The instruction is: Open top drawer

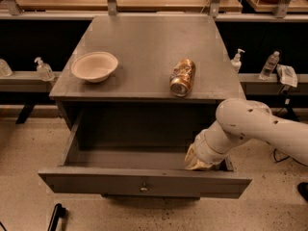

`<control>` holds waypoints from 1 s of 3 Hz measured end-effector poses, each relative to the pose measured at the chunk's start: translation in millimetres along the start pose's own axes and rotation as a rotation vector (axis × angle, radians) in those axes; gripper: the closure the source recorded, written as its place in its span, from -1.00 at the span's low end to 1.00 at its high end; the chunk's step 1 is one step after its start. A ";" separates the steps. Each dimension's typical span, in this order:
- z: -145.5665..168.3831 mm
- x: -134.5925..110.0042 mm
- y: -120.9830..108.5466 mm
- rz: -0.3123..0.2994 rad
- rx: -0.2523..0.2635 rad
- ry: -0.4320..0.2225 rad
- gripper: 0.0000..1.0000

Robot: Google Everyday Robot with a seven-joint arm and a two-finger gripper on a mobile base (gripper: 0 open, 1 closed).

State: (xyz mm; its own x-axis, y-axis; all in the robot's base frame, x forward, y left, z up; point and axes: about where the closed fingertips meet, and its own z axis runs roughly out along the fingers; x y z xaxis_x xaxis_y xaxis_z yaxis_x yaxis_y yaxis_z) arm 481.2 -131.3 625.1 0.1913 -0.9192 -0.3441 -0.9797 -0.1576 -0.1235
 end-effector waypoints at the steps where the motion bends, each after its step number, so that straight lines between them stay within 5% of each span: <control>1: 5.3 -18.3 19.2 -0.029 -0.036 -0.030 1.00; 3: 9.6 -42.1 49.7 -0.081 -0.092 -0.043 1.00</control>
Offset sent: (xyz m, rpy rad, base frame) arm -0.0833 0.0411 -0.0090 0.0482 0.1128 0.1330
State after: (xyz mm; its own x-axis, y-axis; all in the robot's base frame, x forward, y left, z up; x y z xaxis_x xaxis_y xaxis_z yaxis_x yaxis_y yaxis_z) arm 425.0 -96.9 624.6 0.2707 -0.8862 -0.3760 -0.9619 -0.2650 -0.0677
